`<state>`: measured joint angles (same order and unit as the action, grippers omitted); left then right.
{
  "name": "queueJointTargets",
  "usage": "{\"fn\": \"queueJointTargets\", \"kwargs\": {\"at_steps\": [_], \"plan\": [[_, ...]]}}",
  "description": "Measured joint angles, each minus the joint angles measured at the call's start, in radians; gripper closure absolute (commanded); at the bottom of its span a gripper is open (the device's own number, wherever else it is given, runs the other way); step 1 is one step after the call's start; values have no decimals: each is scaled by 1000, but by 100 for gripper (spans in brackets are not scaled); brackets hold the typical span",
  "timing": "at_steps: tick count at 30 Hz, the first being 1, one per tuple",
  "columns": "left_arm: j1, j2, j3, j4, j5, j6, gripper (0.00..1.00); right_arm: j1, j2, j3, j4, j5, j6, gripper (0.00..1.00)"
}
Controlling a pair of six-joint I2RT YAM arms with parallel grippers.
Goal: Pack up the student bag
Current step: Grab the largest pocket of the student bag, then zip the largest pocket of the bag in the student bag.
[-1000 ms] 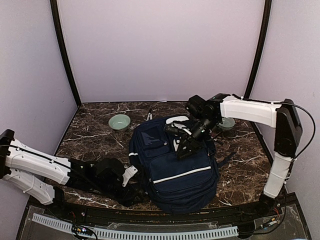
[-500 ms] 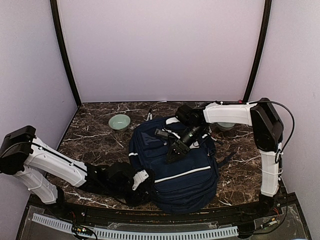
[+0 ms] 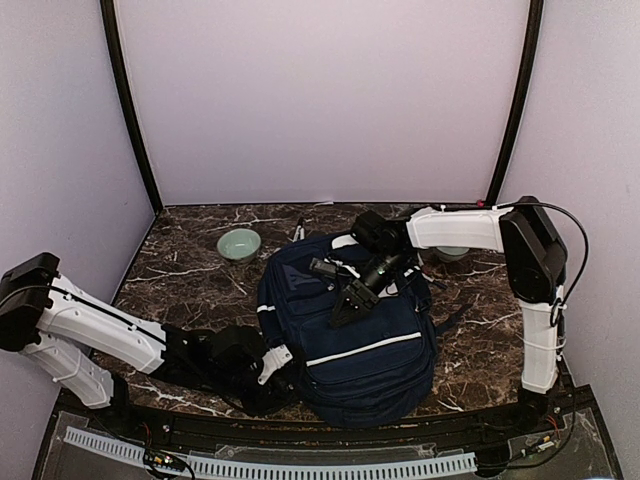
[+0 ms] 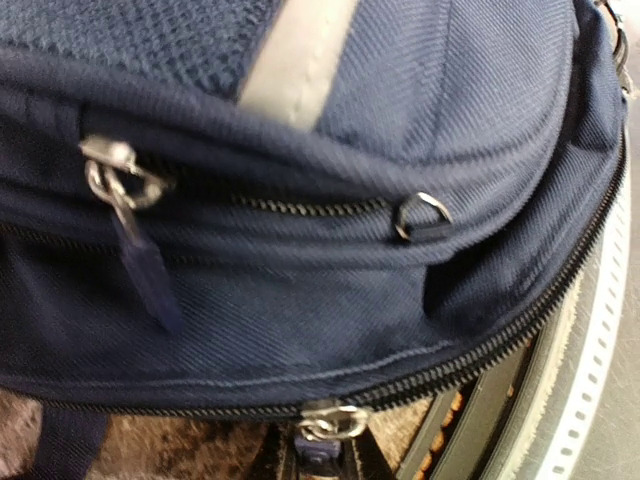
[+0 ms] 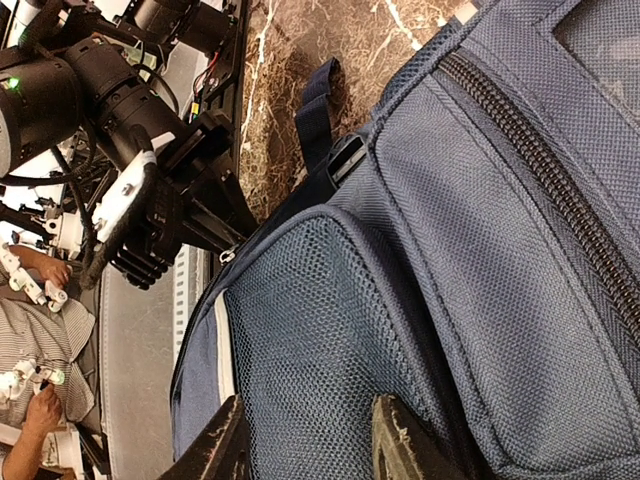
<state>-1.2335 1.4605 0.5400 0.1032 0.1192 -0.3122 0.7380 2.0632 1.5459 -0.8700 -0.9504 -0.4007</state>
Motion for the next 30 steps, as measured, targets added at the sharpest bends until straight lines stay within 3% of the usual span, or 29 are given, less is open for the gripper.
{"fn": "queueJointTargets", "kwargs": {"at_steps": [14, 23, 30], "plan": [[-18, -11, 82, -125, 148, -38, 98, 0, 30, 11, 25, -10, 89, 62], [-89, 127, 220, -191, 186, 0, 96, -1, 82, 66, 0, -45, 143, 64], [-106, 235, 373, -260, 230, 121, 94, -2, 94, 78, -3, -56, 162, 65]]}}
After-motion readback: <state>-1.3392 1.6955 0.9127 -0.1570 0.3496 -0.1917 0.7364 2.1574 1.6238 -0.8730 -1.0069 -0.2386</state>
